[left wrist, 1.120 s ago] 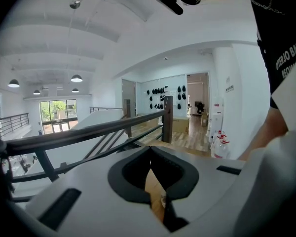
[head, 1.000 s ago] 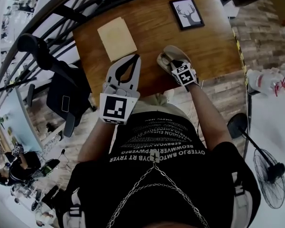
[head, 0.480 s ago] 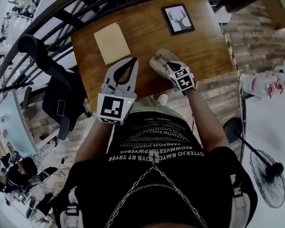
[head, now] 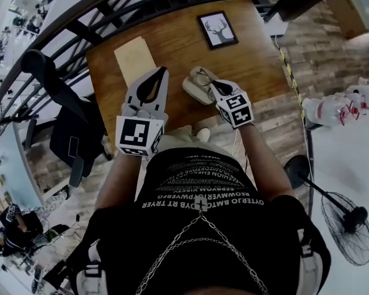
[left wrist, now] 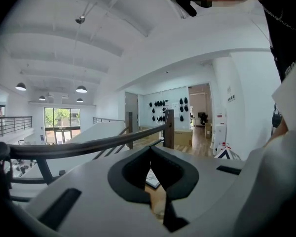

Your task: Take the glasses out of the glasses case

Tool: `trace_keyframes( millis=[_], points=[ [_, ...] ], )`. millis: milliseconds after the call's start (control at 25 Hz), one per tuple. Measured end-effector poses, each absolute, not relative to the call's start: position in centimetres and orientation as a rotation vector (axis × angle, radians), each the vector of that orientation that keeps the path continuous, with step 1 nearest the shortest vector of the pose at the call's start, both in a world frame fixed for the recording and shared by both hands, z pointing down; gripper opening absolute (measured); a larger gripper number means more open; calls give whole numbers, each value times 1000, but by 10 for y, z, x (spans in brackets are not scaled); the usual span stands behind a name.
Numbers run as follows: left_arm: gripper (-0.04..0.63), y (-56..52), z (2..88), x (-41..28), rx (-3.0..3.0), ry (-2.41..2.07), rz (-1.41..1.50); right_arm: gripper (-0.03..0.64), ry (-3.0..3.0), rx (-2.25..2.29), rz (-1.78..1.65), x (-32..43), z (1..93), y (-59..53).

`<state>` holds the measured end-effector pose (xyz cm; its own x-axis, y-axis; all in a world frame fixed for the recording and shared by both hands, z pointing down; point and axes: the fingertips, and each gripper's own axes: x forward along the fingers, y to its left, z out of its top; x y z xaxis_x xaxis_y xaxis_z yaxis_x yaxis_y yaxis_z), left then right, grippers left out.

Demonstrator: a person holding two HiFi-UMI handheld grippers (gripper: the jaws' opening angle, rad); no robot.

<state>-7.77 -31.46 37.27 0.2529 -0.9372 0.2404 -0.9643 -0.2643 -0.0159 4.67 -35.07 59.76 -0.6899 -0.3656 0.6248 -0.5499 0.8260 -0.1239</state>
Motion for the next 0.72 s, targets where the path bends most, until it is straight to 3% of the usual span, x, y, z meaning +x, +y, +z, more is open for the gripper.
trace_keyframes(
  millis=[720],
  points=[
    [25,-321,343,-46,2430,-1818,244,26,-2662,826,239,77,434,-353]
  ],
)
